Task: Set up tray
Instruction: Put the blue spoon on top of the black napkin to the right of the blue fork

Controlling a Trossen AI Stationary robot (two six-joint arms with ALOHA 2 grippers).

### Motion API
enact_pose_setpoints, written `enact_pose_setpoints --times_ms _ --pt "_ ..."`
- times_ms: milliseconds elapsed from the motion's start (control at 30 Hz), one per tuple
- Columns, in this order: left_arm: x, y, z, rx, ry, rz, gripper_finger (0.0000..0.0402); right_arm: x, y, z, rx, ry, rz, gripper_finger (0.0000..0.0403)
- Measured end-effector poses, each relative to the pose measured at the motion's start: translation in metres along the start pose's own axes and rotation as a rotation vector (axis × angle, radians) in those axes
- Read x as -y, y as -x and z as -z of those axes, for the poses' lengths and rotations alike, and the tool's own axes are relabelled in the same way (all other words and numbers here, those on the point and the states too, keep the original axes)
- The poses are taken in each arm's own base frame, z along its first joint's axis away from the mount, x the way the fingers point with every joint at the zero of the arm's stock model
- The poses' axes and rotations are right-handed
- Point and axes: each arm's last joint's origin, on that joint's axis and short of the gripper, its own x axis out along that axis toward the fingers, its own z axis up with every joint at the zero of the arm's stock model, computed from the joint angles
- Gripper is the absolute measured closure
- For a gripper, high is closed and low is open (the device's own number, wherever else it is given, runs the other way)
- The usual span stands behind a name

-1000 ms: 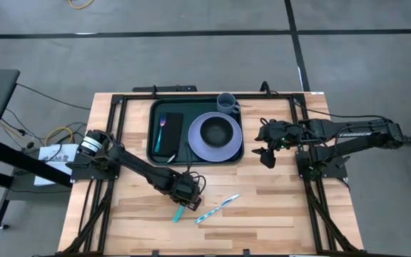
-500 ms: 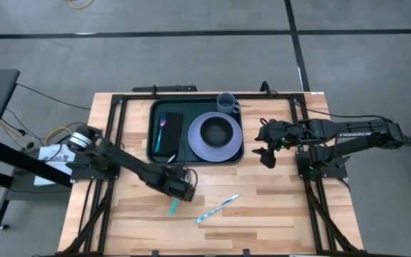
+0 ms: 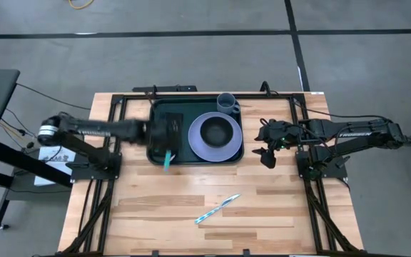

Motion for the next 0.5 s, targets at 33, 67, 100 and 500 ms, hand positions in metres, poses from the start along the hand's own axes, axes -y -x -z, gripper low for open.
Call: enact_pose_setpoints --times_ms 33,67,100,500 --pt "-0.007 -0.001 -0.016 0.014 0.002 -0.011 0.0376 0.000 0.000 0.000 0.000 0.000 0.000 0.0163" --pt "-0.014 -0.003 -0.030 0.021 0.006 -0.023 0.0376 0.000 0.000 0.000 0.000 -0.001 0.000 0.0163" --pt "-0.022 -0.005 -0.043 0.021 0.011 -0.034 0.0376 0.000 0.000 0.000 0.000 -0.006 0.000 0.0163" --pt "-0.078 -0.094 -0.083 -0.125 0.096 -0.060 0.0376 0.000 0.000 0.000 0.001 0.004 0.001 0.0163"
